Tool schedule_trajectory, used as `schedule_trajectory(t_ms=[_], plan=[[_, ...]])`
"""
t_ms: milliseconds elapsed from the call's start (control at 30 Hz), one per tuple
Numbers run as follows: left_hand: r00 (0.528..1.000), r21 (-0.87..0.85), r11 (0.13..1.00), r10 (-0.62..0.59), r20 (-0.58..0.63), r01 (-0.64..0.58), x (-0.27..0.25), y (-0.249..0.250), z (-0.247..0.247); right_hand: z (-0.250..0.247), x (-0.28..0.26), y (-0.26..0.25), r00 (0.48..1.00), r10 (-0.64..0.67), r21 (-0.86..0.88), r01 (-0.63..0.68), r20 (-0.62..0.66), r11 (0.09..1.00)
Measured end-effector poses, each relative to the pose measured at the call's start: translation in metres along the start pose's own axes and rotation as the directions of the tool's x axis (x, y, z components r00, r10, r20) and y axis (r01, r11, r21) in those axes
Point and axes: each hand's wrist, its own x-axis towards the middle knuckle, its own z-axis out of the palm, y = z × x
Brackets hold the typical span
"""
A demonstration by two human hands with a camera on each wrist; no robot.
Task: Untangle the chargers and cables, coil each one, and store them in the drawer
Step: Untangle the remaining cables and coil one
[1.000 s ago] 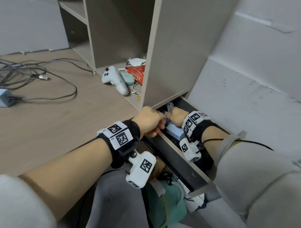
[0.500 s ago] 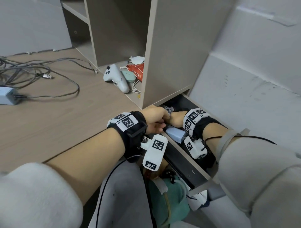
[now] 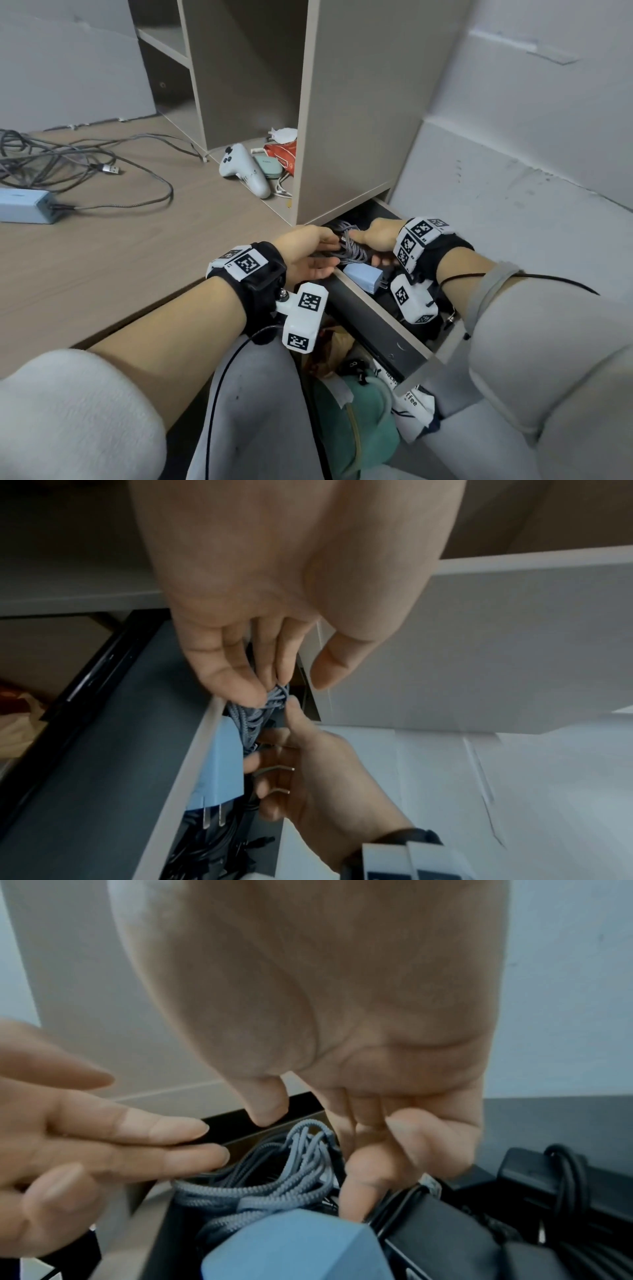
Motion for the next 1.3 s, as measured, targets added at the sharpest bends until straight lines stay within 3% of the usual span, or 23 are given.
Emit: schedule_trajectory(t_ms=[200,367,533,667,833,933,1033,1100,1233,1300], plan=[[0.996,0.065,0.995,0.068,0.049,-0.071,-0.044,0.016,-0.018,-0.012,-0.050,-0.019,0.994,-0.112,0.001,0.112,-0.012,0.994],[0.976,0.064,0.975,0.214,-0.037,-0.212,-0.097,0.042,-0.059,-0.009,-0.108,-0.077,0.935,-0.354,0.134,0.347,0.033,0.928],[0.867,0.197,0.887,0.453,-0.207,-0.417,-0.161,0.080,-0.120,0.014,-0.146,-0.159,0.852,-0.522,0.157,0.511,0.035,0.845],[0.744,0.401,0.795,0.588,-0.319,-0.456,-0.212,0.106,-0.175,0.035,-0.161,-0.233,0.743,-0.667,0.081,0.669,-0.048,0.739],[0.595,0.670,0.678,0.683,-0.424,-0.301,-0.246,0.120,-0.257,0.062,-0.153,-0.315,0.662,-0.738,0.002,0.745,-0.130,0.667],[0.538,0.797,0.599,0.697,-0.473,-0.075,-0.244,0.124,-0.309,0.076,-0.132,-0.351,0.675,-0.733,-0.041,0.732,-0.090,0.680],[0.565,0.837,0.509,0.638,-0.523,0.201,-0.228,0.128,-0.354,0.094,-0.104,-0.382,0.720,-0.693,-0.183,0.686,0.035,0.704],[0.581,0.814,0.451,0.572,-0.578,0.366,-0.211,0.129,-0.377,0.105,-0.086,-0.402,0.724,-0.684,-0.233,0.683,0.093,0.692],[0.621,0.809,0.338,0.519,-0.587,0.482,-0.175,0.134,-0.415,0.127,-0.061,-0.441,0.662,-0.726,-0.315,0.740,0.186,0.594],[0.698,0.839,0.281,0.466,-0.544,0.467,-0.161,0.138,-0.433,0.134,-0.048,-0.456,0.665,-0.712,-0.362,0.735,0.225,0.573]])
